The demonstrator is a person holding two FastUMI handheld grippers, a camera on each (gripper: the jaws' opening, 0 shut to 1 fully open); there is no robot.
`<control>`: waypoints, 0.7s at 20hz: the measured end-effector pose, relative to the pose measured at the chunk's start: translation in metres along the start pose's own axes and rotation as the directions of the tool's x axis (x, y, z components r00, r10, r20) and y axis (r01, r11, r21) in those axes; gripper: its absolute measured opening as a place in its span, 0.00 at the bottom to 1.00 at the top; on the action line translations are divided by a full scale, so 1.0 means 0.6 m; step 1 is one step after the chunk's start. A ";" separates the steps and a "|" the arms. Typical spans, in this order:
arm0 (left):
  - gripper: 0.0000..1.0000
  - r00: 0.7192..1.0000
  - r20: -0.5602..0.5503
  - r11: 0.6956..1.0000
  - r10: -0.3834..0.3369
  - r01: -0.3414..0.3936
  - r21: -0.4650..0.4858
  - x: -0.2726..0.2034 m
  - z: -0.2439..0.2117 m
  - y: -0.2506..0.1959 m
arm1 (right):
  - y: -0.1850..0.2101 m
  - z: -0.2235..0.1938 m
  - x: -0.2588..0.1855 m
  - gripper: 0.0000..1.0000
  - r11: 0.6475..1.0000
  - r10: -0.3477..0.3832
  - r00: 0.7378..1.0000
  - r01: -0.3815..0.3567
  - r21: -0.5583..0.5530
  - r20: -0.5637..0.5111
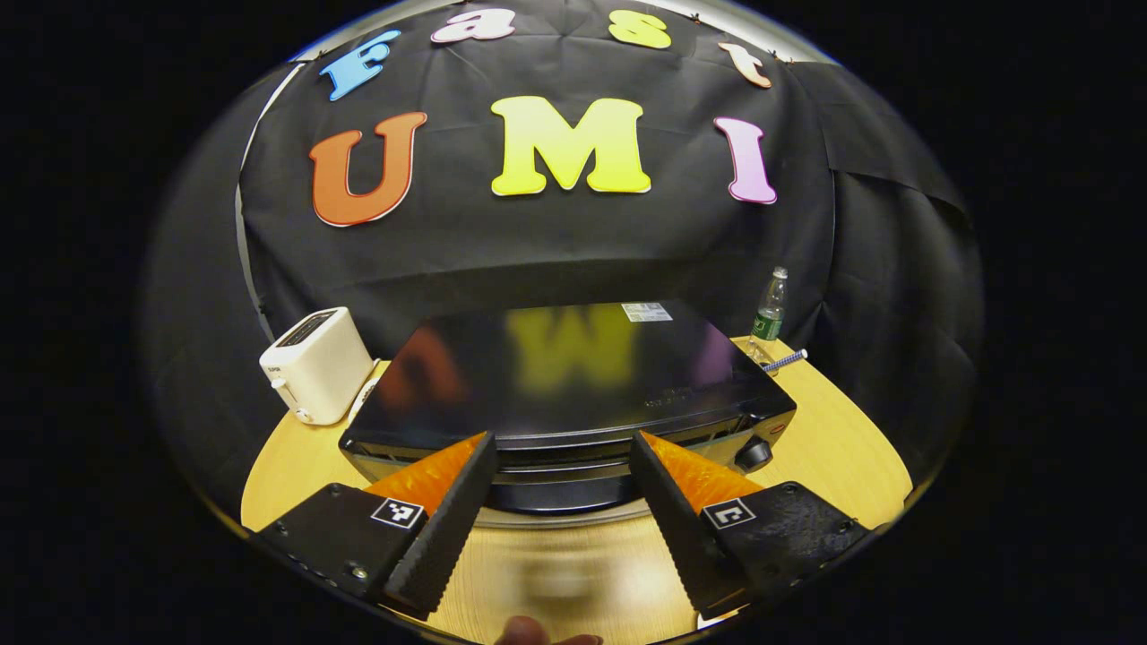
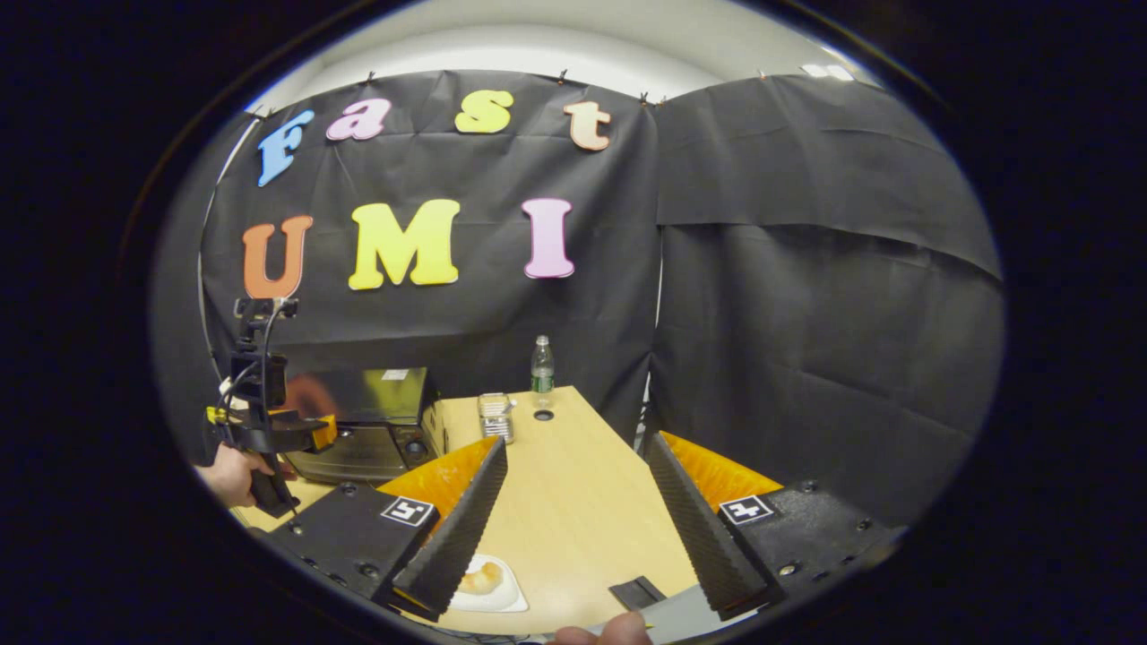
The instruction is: Open the electric oven with the left hand, put the food in, and close the electric oven.
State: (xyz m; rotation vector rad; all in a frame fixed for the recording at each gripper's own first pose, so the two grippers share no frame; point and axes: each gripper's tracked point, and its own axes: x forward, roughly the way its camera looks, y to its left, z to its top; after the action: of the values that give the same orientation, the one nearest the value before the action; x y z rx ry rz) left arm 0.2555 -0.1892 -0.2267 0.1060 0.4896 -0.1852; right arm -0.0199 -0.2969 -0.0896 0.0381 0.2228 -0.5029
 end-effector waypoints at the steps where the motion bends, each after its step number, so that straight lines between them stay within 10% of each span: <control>1: 0.98 1.000 -0.009 1.000 -0.001 0.001 0.003 -0.007 -0.004 0.000 | -0.001 -0.002 -0.002 0.99 1.000 -0.002 1.000 0.002 -0.001 0.003; 14: 0.98 0.957 -0.278 0.993 -0.081 0.054 -0.104 -0.080 -0.155 -0.014 | -0.002 -0.031 -0.059 1.00 1.000 0.010 1.000 -0.011 -0.007 -0.023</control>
State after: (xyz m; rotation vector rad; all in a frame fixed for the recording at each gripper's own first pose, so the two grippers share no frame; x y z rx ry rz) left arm 0.1697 -0.1767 -0.2858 0.0216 0.7867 -0.2142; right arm -0.0544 -0.2798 -0.0998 0.0377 0.2465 -0.4914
